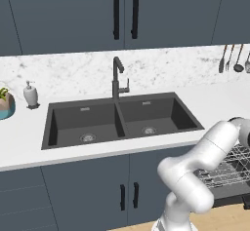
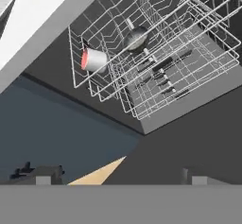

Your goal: Pick up the cup and bowl from the counter, place them in the dishwasher, and close the dishwasher door.

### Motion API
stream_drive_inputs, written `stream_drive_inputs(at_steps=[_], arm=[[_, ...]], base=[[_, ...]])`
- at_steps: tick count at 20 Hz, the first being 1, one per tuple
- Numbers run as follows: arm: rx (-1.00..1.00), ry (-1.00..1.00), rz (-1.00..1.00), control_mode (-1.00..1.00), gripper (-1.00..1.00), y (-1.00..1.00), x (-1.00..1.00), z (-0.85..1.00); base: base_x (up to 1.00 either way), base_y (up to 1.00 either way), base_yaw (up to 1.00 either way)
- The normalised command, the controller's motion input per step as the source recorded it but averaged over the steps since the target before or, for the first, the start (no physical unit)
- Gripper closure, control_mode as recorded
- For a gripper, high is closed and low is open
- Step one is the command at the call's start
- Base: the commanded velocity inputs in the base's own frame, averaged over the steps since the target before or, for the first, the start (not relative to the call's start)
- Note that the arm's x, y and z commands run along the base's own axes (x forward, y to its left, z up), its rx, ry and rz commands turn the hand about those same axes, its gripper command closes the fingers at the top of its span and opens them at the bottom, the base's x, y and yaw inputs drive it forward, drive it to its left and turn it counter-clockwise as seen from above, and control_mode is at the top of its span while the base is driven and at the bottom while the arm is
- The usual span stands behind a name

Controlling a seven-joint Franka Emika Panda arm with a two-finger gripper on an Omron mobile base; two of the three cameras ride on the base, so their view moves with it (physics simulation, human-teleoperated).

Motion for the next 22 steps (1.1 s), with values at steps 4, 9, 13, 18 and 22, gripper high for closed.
stream_drive_inputs(at_steps=[4,9,13,18,22], arm=[[0.0,0.0,-0.26,-1.0,-1.0,0.45,-0.98,0.59],[0.01,0.01,-0.25,-1.0,-1.0,0.65,-0.99,0.0],[0.11,0.0,-0.2,-1.0,-1.0,0.34,-0.43,-0.26],[0.33,0.02,-0.11,-1.0,-1.0,-0.1,0.0,-0.29],[0.42,0.0,-0.08,-1.0,-1.0,-0.38,-0.01,-0.52]], base=[[0.0,0.0,0.0],[0.0,0.0,0.0],[0.0,0.0,0.0],[0.0,0.0,0.0],[0.0,0.0,0.0]])
